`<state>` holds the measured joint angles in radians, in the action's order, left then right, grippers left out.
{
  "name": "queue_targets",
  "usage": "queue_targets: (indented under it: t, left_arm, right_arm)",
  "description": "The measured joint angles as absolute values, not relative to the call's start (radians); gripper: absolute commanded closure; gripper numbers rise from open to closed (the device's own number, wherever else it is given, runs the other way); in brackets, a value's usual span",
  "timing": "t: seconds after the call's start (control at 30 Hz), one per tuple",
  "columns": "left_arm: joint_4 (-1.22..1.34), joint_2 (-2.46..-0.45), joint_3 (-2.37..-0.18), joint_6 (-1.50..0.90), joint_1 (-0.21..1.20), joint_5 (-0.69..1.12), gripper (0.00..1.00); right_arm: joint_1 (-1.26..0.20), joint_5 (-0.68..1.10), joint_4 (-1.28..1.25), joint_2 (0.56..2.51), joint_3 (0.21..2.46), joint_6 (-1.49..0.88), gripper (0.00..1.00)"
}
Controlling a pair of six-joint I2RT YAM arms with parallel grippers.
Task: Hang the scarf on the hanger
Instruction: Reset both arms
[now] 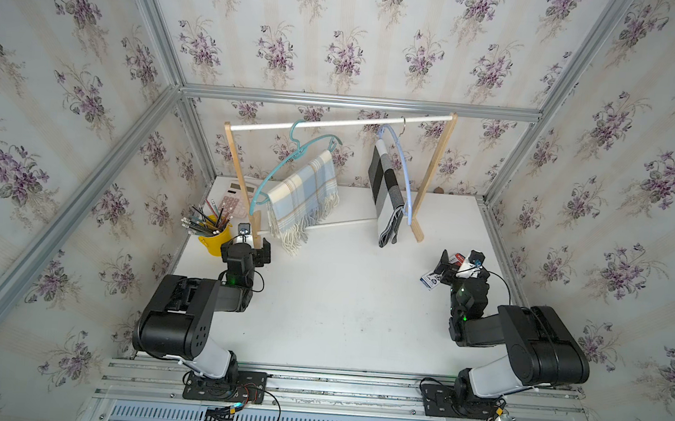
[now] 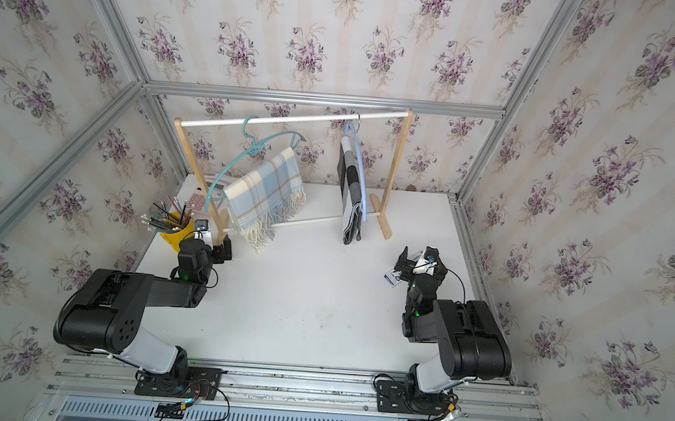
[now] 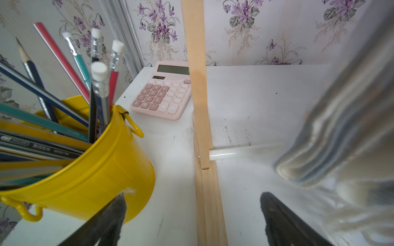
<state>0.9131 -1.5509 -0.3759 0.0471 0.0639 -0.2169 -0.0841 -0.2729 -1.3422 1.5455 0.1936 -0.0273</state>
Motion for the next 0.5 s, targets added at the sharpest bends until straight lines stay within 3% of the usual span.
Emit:
queue_targets:
  t: [0.5]
  left_arm:
    - [0.911,-1.557,-0.381,0.047,0.064,-0.219,0.01]
  right_arm:
    - [-0.084,-0.273,-1.342,1.546,0.194,-0.027,0.00]
